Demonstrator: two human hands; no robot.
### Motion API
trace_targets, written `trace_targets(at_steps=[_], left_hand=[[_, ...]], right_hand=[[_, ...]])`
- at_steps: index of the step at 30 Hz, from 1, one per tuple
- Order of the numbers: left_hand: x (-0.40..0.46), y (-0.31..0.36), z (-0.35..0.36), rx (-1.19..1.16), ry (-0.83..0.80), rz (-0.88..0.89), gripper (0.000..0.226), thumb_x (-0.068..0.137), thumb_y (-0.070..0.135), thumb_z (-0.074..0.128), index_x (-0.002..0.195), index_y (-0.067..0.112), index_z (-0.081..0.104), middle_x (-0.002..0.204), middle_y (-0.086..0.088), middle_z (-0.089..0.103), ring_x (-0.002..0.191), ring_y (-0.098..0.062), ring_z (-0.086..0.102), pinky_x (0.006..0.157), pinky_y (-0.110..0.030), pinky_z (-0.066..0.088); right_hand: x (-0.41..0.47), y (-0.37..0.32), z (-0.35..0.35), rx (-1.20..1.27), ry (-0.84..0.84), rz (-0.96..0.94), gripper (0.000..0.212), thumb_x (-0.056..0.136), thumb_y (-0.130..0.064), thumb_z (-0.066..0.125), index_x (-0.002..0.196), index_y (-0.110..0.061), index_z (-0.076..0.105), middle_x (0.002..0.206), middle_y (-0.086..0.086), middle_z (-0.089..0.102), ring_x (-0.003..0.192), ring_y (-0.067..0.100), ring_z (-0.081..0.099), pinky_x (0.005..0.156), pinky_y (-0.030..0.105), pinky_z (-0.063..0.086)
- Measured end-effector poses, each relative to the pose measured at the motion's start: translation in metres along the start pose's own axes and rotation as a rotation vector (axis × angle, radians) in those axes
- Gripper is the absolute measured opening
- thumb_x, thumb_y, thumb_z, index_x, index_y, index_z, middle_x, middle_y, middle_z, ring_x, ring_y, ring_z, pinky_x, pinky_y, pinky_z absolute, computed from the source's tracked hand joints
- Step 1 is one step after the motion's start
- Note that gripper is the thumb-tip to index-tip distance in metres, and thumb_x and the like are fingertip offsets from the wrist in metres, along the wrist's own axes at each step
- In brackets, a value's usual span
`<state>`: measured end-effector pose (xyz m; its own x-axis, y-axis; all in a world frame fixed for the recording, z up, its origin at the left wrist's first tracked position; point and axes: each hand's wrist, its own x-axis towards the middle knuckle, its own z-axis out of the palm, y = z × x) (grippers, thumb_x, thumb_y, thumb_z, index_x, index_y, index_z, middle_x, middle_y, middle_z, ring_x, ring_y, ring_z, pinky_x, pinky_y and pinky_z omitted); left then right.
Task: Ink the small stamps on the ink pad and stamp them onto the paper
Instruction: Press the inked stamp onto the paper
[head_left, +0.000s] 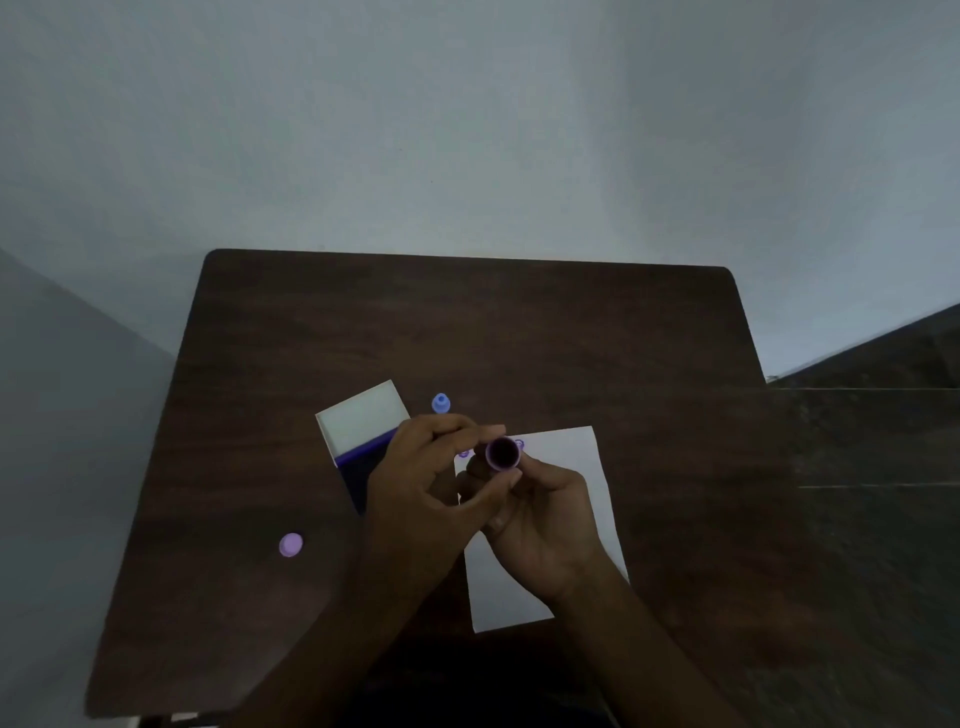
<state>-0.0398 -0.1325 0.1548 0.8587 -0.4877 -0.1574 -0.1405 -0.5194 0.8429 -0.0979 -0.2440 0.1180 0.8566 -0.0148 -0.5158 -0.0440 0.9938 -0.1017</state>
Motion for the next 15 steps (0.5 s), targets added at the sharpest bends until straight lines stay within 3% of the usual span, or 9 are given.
trace_targets(at_steps=[2, 6, 9, 12, 15], left_hand=[[0.002, 0.002, 0.003, 0.015, -0.014, 0.002, 0.049, 0.071, 0.009, 0.081, 0.114, -0.006, 0.063, 0.119, -0.018, 0.063, 0.112, -0.027, 0.056, 0.103, -0.037, 0.040], [0.006, -0.006, 0.013, 0.033, -0.035, -0.066, 0.055, 0.072, 0.015, 0.080, 0.120, -0.002, 0.059, 0.126, -0.017, 0.059, 0.117, -0.028, 0.052, 0.105, -0.028, 0.032], [0.010, -0.013, 0.022, 0.057, -0.032, -0.095, 0.054, 0.071, 0.021, 0.080, 0.119, 0.005, 0.060, 0.125, -0.011, 0.059, 0.113, -0.020, 0.052, 0.099, -0.021, 0.030], [0.013, -0.024, 0.034, 0.001, -0.047, -0.047, 0.040, 0.070, 0.026, 0.081, 0.102, 0.034, 0.060, 0.108, 0.013, 0.059, 0.095, 0.004, 0.051, 0.086, -0.010, 0.035], [0.017, -0.034, 0.048, -0.031, -0.154, -0.036, 0.031, 0.072, 0.036, 0.078, 0.098, 0.038, 0.062, 0.107, 0.020, 0.058, 0.099, 0.003, 0.053, 0.078, -0.009, 0.043]], right_hand=[[-0.002, -0.003, -0.002, 0.002, -0.013, 0.009, 0.041, 0.063, -0.003, 0.082, 0.101, 0.003, 0.071, 0.098, 0.022, 0.071, 0.084, 0.029, 0.070, 0.083, 0.031, 0.053], [-0.003, -0.011, -0.012, -0.044, 0.016, 0.006, 0.039, 0.069, -0.008, 0.078, 0.105, 0.002, 0.070, 0.102, 0.022, 0.070, 0.087, 0.030, 0.070, 0.086, 0.038, 0.053], [-0.006, -0.023, -0.028, -0.125, 0.066, 0.003, 0.041, 0.076, -0.010, 0.072, 0.115, 0.003, 0.064, 0.109, 0.022, 0.067, 0.085, 0.025, 0.067, 0.082, 0.040, 0.056], [-0.012, -0.036, -0.044, -0.339, 0.101, -0.016, 0.038, 0.083, -0.014, 0.068, 0.115, 0.005, 0.062, 0.102, 0.018, 0.064, 0.080, 0.019, 0.062, 0.077, 0.032, 0.052], [-0.014, -0.046, -0.056, -0.622, 0.164, -0.100, 0.039, 0.082, -0.024, 0.069, 0.108, 0.004, 0.066, 0.090, 0.014, 0.065, 0.074, 0.018, 0.057, 0.065, 0.030, 0.047]])
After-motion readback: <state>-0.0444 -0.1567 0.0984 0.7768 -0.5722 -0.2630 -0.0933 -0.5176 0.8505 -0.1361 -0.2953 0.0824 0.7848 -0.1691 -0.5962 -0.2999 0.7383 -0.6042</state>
